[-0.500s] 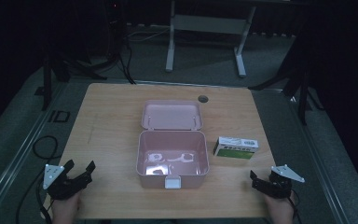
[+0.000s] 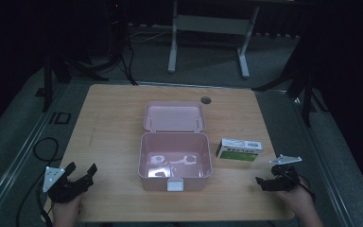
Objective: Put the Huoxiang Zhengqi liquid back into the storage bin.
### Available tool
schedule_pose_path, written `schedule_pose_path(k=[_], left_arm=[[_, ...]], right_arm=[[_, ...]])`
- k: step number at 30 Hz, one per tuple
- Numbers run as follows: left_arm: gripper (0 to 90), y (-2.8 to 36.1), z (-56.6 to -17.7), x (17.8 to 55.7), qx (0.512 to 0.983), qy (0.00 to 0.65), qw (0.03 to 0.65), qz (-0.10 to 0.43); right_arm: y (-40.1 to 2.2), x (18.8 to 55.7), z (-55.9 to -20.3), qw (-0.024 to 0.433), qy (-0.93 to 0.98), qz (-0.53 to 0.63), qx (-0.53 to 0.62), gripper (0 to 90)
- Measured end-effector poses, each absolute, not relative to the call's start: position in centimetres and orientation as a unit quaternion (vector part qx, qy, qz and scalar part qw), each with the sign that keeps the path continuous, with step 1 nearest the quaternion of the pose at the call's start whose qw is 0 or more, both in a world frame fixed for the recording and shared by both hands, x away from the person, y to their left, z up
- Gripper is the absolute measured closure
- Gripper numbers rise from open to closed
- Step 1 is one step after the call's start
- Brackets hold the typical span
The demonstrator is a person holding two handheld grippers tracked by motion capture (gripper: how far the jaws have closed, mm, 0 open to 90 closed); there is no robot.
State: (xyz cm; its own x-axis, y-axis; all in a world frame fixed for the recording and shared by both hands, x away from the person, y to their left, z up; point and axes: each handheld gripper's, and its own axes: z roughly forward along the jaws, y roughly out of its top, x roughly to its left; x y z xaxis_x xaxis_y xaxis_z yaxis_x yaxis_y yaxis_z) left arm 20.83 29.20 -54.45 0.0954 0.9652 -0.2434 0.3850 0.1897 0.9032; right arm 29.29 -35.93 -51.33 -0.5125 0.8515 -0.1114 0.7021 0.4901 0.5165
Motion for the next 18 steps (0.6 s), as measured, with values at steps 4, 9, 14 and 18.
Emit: schedule_pose_path(k=[4, 9, 14, 18], left_arm=[[15.9, 29.2, -54.4, 20.7, 0.557, 0.596, 0.492, 0.305], [15.9, 29.5, -54.3, 20.5, 0.547, 0.596, 0.502, 0.305], [15.9, 29.9, -54.4, 20.5, 0.535, 0.605, 0.510, 0.296], [15.9, 29.9, -54.4, 20.6, 0.537, 0.603, 0.510, 0.296]], right_arm=[[-35.1, 29.9, -50.8, 0.135, 0.916, 0.139, 0.350, 12.3], [-34.0, 30.6, -50.6, 0.076, 0.961, 0.086, 0.251, 12.8], [-32.5, 31.0, -49.9, 0.039, 0.981, 0.064, 0.180, 15.0], [-30.8, 30.8, -49.5, 0.019, 0.989, 0.051, 0.134, 15.2]])
